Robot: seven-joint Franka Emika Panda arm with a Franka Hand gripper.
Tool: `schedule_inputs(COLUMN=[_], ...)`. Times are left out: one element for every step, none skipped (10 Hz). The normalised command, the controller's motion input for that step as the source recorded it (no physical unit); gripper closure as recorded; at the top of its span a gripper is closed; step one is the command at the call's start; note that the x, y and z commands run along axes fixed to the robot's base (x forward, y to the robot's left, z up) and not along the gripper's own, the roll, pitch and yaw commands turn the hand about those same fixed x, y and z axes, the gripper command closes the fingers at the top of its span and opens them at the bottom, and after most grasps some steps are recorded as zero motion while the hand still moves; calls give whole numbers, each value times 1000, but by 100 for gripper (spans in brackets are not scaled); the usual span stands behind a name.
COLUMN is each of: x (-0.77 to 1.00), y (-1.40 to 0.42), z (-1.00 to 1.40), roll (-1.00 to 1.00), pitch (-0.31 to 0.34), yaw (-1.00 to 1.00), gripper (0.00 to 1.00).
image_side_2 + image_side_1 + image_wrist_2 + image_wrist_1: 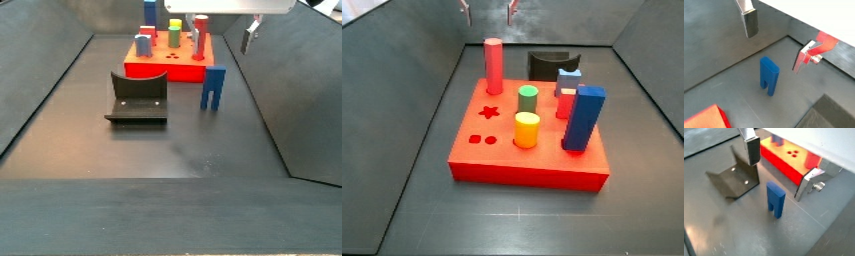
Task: Pick up the square-circle object. Move up. Place the square-circle object on the fixture. Regrasp the square-circle object. Rotate the square-circle object. Move to above the board. Insert the square-circle object.
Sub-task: Rotate the square-circle object.
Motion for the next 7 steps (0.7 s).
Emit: schedule_inputs(x=[40,40,41,42,43,43,43], y=[-21,-9,-9,-7,-6,-6,-5], z=[-82,-55,-47,-42,-36,-32,-28], roll=[-14,-14,-15,-15,-16,-16,-16], pitch=[3,2,2,2,2,2,1], yaw=[1000,1000,1000,1000,1000,1000,1000], gripper=[0,0,0,0,0,0,0])
